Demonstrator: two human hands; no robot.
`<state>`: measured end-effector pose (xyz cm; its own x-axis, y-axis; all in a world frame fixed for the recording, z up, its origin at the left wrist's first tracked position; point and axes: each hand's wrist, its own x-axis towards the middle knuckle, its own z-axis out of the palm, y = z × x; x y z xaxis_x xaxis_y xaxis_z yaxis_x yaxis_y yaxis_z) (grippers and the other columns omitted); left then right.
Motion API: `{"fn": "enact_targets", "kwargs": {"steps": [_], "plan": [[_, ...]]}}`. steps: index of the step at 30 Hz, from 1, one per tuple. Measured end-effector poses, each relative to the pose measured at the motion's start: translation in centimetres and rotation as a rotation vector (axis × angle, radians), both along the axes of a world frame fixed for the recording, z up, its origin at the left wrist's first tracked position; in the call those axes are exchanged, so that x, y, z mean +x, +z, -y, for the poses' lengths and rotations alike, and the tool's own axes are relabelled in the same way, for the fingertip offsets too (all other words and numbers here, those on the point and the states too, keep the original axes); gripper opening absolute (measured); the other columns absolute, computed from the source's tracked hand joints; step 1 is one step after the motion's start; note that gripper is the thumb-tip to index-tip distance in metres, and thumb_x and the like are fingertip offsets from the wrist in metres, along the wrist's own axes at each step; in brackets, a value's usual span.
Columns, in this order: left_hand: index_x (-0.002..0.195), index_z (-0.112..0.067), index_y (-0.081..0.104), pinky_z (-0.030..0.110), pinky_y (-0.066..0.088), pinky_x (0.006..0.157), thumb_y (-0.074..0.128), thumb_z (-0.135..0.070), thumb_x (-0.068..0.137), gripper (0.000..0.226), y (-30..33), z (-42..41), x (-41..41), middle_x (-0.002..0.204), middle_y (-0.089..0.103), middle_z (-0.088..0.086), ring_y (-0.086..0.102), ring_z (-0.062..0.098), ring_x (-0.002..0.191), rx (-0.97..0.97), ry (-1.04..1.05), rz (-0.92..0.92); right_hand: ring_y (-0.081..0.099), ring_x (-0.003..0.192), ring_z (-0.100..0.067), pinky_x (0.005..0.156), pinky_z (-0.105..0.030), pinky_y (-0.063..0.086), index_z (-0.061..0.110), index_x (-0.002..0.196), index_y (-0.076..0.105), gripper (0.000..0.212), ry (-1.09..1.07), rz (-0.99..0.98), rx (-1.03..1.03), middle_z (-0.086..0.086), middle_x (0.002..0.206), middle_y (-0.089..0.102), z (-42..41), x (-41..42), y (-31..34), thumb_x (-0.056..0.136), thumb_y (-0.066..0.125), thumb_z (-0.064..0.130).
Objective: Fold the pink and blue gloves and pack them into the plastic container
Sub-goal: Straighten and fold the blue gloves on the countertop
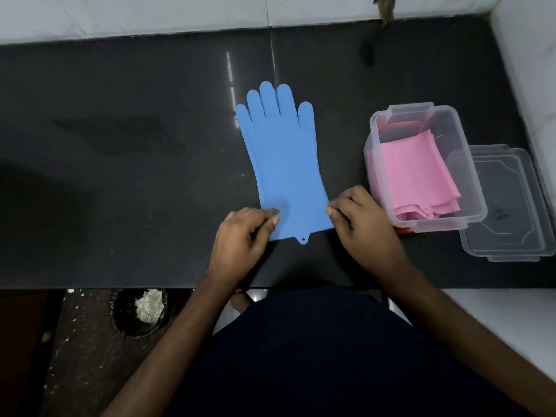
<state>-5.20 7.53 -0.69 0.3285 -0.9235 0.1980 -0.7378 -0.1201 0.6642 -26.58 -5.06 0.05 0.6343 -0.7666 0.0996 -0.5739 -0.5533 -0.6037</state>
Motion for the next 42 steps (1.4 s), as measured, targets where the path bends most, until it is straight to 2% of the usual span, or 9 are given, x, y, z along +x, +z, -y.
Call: {"fn": "enact_targets", "kwargs": {"steps": [5,10,14,21,25,31,34,38,42], "plan": [[0.116,-0.017,0.074,0.005,0.047,0.073,0.074,-0.017,0.095,0.021,1.2,4.9,1.7,0.100,0.067,-0.009,0.064,-0.002,0.082,-0.023,0.298,-0.255,0.063,0.097,-0.020,0.091,-0.032,0.052,0.010,0.133,0.058,0.034,-0.149,0.047,0.087,-0.006,0.127,0.050,3.8,6.2,1.1,0.100,0.061,0.020],[0.136,-0.014,0.060,0.028,0.058,0.093,0.073,-0.024,0.095,0.044,1.0,10.1,4.8,0.118,0.065,-0.002,0.067,0.004,0.098,0.068,0.499,-0.484,0.064,0.099,-0.021,0.091,-0.035,0.054,0.012,0.123,0.061,0.025,-0.402,0.198,0.280,-0.002,0.114,0.057,8.6,11.1,0.5,0.098,0.061,0.016],[0.148,-0.006,0.049,0.051,0.062,0.085,0.071,-0.025,0.097,0.058,1.3,13.3,7.0,0.108,0.071,0.003,0.072,0.022,0.102,0.105,0.565,-0.730,0.062,0.104,-0.026,0.090,-0.040,0.053,0.010,0.116,0.063,0.021,-0.502,0.253,0.299,0.002,0.101,0.055,10.9,13.3,0.1,0.097,0.060,0.017],[0.114,-0.013,0.068,0.051,0.061,0.090,0.076,-0.022,0.093,0.024,0.5,15.3,8.4,0.104,0.075,0.011,0.073,0.030,0.098,0.093,0.490,-0.760,0.063,0.092,-0.022,0.084,-0.041,0.055,0.016,0.103,0.062,0.008,-0.544,0.272,0.327,-0.003,0.103,0.063,12.3,14.9,-0.7,0.096,0.063,0.020],[0.107,-0.018,0.068,0.038,0.061,0.088,0.072,-0.016,0.095,0.013,-0.3,15.2,8.2,0.104,0.077,0.000,0.074,0.018,0.097,0.014,0.373,-0.800,0.062,0.091,-0.020,0.079,-0.040,0.055,0.020,0.100,0.062,0.008,-0.532,0.365,0.181,0.004,0.095,0.064,11.5,14.5,-0.9,0.097,0.062,0.013],[0.110,-0.018,0.061,0.039,0.060,0.093,0.067,-0.012,0.098,0.015,-0.7,15.3,8.0,0.111,0.076,-0.006,0.073,0.011,0.104,0.026,0.343,-0.753,0.060,0.081,-0.016,0.073,-0.039,0.053,0.022,0.102,0.054,0.008,-0.605,0.275,0.222,0.004,0.089,0.060,12.0,14.6,-1.4,0.098,0.058,0.016],[0.110,-0.017,0.058,0.044,0.060,0.093,0.066,-0.011,0.098,0.015,-0.9,15.5,7.9,0.107,0.075,-0.007,0.073,0.011,0.100,0.040,0.348,-0.689,0.059,0.084,-0.018,0.070,-0.037,0.050,0.022,0.109,0.052,0.010,-0.628,0.180,0.235,0.004,0.098,0.060,12.3,14.8,-1.8,0.100,0.055,0.017],[0.108,-0.018,0.058,0.049,0.060,0.091,0.065,-0.010,0.098,0.015,-1.3,15.2,7.8,0.105,0.076,-0.001,0.074,0.019,0.099,0.018,0.360,-0.770,0.061,0.087,-0.017,0.069,-0.034,0.048,0.025,0.112,0.052,0.015,-0.605,0.136,0.249,0.004,0.100,0.060,12.7,14.9,-1.9,0.100,0.056,0.019],[0.097,-0.014,0.056,0.044,0.054,0.081,0.063,-0.005,0.098,0.011,-1.7,14.7,8.0,0.087,0.065,0.007,0.062,0.022,0.081,-0.057,0.309,-0.857,0.062,0.086,-0.017,0.076,-0.039,0.056,0.026,0.112,0.057,0.018,-0.561,0.210,0.254,0.005,0.094,0.060,13.2,14.5,-1.9,0.096,0.063,0.017]]}}
